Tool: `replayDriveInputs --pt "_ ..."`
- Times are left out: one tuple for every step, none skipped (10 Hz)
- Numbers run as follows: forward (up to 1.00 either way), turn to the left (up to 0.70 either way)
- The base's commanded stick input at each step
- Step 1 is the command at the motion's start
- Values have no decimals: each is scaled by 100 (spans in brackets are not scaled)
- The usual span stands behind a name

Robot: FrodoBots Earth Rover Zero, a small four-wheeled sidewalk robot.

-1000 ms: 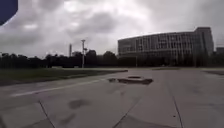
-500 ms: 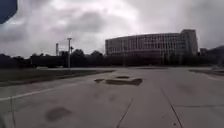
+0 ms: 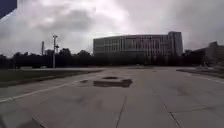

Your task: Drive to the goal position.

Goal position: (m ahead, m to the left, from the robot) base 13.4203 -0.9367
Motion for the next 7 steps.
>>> replayDriveInputs --pt "70 -10" --pt "70 -31" --pt "70 -35" --pt "70 -35" --pt "70 -35" --pt "70 -35" --pt "70 -35"
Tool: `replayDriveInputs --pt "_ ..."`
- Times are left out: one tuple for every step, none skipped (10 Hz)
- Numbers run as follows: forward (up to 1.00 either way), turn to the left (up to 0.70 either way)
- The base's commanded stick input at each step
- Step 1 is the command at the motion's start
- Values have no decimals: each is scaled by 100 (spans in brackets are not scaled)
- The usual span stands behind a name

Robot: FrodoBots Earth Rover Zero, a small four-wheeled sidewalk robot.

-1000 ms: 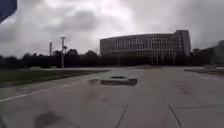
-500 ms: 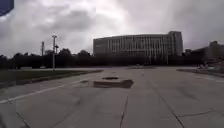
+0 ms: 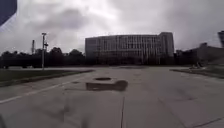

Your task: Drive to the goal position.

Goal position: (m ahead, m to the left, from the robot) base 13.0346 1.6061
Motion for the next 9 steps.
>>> replayDriveInputs --pt "70 -35" --pt "70 -35" --pt "70 -35" --pt "70 -35" --pt "70 -28" --pt "70 -9" --pt "70 0" --pt "70 0" --pt "70 0"
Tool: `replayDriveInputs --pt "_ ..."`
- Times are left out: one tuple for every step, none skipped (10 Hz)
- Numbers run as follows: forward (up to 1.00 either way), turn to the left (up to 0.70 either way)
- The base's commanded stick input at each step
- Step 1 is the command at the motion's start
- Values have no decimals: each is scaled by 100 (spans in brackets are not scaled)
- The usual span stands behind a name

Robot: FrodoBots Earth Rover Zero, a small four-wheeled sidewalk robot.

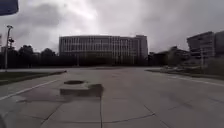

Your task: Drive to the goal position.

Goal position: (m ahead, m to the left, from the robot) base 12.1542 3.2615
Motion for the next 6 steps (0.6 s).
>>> replayDriveInputs --pt "70 0" --pt "70 0" --pt "70 0" --pt "70 0" --pt "70 0" --pt "70 0"
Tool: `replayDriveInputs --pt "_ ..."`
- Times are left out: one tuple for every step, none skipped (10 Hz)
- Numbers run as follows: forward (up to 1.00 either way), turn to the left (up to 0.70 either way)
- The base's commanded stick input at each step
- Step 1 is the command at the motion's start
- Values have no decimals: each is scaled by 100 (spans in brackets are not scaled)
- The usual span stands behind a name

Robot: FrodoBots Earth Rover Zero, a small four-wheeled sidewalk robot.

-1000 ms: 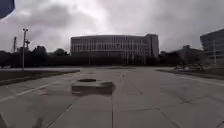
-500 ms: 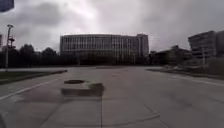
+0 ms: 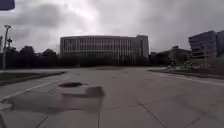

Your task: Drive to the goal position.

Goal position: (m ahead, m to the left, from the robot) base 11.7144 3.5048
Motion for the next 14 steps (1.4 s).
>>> replayDriveInputs --pt "70 0" --pt "70 0" --pt "70 0" --pt "70 0" --pt "70 0" --pt "70 0" --pt "70 -19" --pt "70 -34" --pt "70 -6" --pt "70 0" --pt "70 0" --pt "70 0" --pt "70 0" --pt "70 0"
